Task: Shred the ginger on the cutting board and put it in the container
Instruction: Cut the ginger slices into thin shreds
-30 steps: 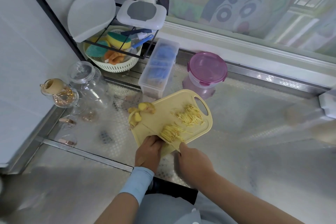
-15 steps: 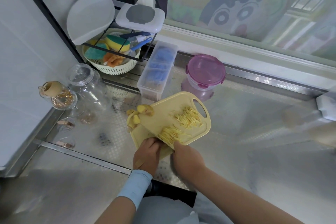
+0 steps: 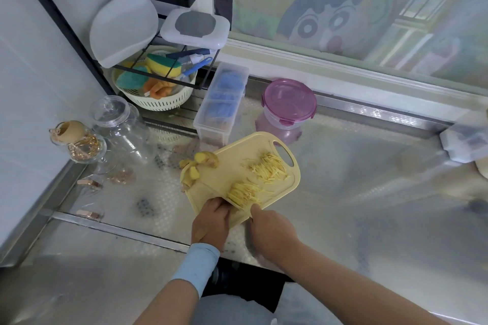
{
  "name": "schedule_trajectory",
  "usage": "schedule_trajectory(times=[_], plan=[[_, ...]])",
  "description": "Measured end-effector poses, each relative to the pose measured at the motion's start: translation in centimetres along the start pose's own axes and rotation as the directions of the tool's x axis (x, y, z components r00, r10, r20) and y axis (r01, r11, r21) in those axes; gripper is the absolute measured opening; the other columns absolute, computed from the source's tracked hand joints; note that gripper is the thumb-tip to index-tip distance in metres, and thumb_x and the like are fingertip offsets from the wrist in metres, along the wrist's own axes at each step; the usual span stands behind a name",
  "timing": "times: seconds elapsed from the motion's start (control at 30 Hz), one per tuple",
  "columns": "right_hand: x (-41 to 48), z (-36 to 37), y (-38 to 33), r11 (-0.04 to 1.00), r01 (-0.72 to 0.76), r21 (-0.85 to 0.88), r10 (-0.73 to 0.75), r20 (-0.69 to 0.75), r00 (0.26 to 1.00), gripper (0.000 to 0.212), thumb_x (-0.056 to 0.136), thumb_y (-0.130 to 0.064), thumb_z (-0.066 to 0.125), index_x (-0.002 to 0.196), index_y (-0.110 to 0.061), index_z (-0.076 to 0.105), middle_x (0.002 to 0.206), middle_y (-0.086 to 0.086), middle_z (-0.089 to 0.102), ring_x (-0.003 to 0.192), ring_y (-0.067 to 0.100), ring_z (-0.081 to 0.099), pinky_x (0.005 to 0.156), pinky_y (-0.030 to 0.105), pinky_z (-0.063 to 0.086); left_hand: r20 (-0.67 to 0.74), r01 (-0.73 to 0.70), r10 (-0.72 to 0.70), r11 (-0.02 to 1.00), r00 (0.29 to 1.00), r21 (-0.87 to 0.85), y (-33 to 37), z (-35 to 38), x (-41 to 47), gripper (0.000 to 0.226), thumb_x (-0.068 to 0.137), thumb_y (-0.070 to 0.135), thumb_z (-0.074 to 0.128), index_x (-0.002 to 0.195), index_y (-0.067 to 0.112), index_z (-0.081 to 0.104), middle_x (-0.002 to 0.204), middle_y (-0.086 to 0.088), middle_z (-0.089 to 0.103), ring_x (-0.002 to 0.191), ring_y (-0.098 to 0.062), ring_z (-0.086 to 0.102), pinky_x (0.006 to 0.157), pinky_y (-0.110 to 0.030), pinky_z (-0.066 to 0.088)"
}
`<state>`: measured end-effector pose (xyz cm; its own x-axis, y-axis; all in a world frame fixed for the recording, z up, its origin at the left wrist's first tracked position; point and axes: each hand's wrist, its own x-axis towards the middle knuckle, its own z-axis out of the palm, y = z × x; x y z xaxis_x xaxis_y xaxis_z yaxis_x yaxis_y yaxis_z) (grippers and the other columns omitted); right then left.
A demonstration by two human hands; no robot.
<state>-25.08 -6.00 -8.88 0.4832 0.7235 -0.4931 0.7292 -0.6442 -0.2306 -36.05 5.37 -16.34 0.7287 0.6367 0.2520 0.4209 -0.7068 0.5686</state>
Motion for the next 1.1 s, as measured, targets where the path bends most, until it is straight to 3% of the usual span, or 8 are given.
schedule_trajectory(times=[0.1,0.27,0.43,0.57,0.73,0.87,1.1], plan=[[1.1,-0.2,-1.0,0.999,-0.032,-0.014,0.033,0.039,0.999,0.032,0.084,-0.012,0.062,0.109,-0.018,0.044,0.087,0.003,0.058,0.084,0.032,0.066,0.065,0.037,0.053,-0.003,-0.001,0.001,1.000,1.000,-0.004,-0.1,0.1,-0.1,0.033,0.084,0.026,0.045,0.087,0.016,0.075,0.091,0.000,0.066,0.091,-0.011,0.050,0.055,-0.023,0.047],[1.6,-0.3,-1.6,0.999,-0.041,-0.021,0.041,0.039,0.998,0.037,0.079,-0.007,0.062,0.109,-0.017,0.042,0.087,0.006,0.061,0.083,0.034,0.067,0.062,0.036,0.053,-0.019,-0.008,0.008,1.000,1.000,0.004,-0.3,0.2,-0.2,0.033,0.084,0.027,0.045,0.086,0.015,0.076,0.091,-0.002,0.067,0.089,-0.012,0.050,0.051,-0.025,0.049],[1.0,0.8,-1.0,1.000,0.009,-0.009,-0.009,-0.043,0.999,0.030,0.087,-0.012,0.052,0.114,-0.017,0.041,0.089,0.005,0.063,0.079,0.033,0.065,0.067,0.042,0.058,-0.032,0.021,-0.020,1.000,0.999,0.007,-0.5,0.5,-0.4,0.032,0.083,0.029,0.047,0.082,0.014,0.075,0.089,-0.002,0.066,0.087,-0.011,0.051,0.056,-0.021,0.044],[0.0,1.4,0.4,0.998,0.033,0.046,-0.030,-0.064,0.997,0.024,0.091,-0.015,0.046,0.112,-0.021,0.036,0.087,0.004,0.061,0.077,0.031,0.062,0.065,0.039,0.052,-0.060,0.046,-0.045,0.999,0.997,0.006,-0.6,1.0,-0.7,0.031,0.082,0.031,0.050,0.082,0.012,0.075,0.090,-0.003,0.067,0.086,-0.011,0.052,0.062,-0.018,0.039],[-1.0,1.7,1.3,0.997,0.043,0.058,-0.036,-0.110,0.993,0.022,0.100,-0.025,0.043,0.121,-0.024,0.040,0.089,0.002,0.062,0.078,0.027,0.064,0.065,0.040,0.053,-0.108,-0.016,0.018,1.000,0.994,0.024,-0.6,0.9,-0.6,0.030,0.082,0.028,0.051,0.080,0.011,0.076,0.090,-0.005,0.069,0.086,-0.014,0.054,0.056,-0.021,0.044],[-1.2,1.4,1.2,0.997,0.040,0.062,-0.035,-0.086,0.996,0.016,0.101,-0.025,0.041,0.117,-0.021,0.040,0.082,0.001,0.053,0.071,0.026,0.052,0.063,0.036,0.045,-0.120,-0.019,0.024,0.999,0.992,0.037,-0.4,0.9,-0.8,0.031,0.082,0.029,0.050,0.081,0.012,0.076,0.090,-0.005,0.068,0.086,-0.014,0.053,0.058,-0.019,0.040],[0.2,0.4,-0.1,0.998,0.044,0.042,-0.043,-0.039,0.998,0.020,0.102,-0.016,0.034,0.118,-0.016,0.047,0.112,0.010,0.063,0.102,0.033,0.063,0.082,0.040,0.051,-0.112,-0.032,0.034,0.999,0.993,0.024,-0.4,0.9,-0.9,0.030,0.086,0.027,0.048,0.089,0.016,0.076,0.095,0.001,0.068,0.092,-0.013,0.054,0.059,-0.022,0.046]])
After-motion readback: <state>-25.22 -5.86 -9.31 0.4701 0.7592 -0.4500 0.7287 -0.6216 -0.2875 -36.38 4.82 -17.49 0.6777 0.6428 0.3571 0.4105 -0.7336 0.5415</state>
